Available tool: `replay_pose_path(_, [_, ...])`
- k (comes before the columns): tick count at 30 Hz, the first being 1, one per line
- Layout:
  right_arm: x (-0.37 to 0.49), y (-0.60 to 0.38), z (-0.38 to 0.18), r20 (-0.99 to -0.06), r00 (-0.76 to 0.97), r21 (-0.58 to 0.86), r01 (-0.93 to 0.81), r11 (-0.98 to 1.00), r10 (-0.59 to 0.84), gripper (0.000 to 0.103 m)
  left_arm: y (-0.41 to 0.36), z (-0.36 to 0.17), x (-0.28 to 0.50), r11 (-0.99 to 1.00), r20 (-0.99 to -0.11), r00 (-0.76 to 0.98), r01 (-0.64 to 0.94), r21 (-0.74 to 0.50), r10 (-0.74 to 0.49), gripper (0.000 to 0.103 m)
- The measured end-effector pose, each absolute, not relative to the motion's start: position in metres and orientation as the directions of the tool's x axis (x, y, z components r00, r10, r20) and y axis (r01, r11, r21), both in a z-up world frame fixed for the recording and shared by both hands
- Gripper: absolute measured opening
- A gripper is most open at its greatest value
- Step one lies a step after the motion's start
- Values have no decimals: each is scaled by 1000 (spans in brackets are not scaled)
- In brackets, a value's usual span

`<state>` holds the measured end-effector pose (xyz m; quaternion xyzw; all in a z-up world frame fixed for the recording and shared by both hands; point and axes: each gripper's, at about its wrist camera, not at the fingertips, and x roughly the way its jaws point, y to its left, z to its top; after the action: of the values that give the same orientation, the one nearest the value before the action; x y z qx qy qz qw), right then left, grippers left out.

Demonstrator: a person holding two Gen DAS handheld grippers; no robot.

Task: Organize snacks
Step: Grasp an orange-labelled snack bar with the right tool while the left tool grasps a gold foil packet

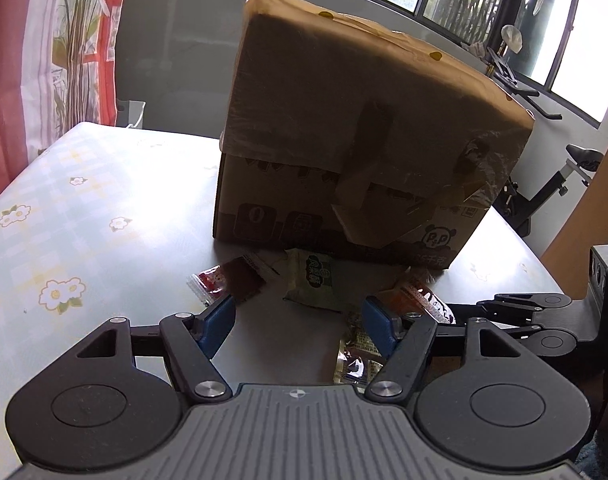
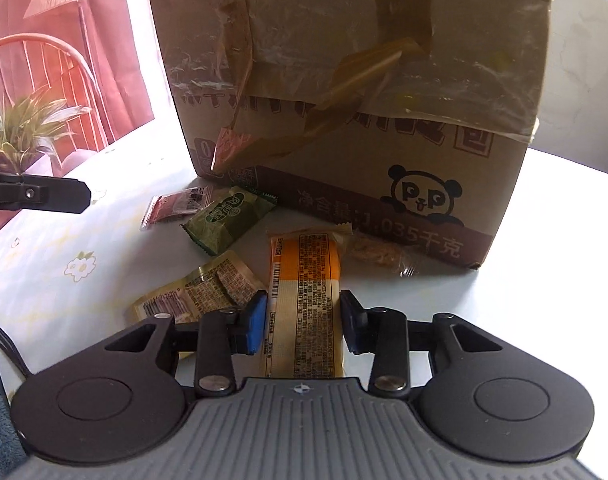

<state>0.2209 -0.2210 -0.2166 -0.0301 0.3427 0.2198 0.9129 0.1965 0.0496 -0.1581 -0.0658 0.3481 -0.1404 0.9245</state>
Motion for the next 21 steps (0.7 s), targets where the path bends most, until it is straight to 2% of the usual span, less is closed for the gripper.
replay_pose_path(5, [185,-236,-219,-613,701,70,-411,909,364,39,26,-169,201,943,-656,679,263,-202,-330,72])
replay_pose_path(12, [170,-263,-225,-564,777,63,-297,953,279,39,-14,-184,213,922,-699,622,357,-149,-353,73])
replay_pose_path(21, [168,-277,-228,-538,788,111,-285,952,298,39,-46,-211,221,928,-749,602,369,-48,-278,78])
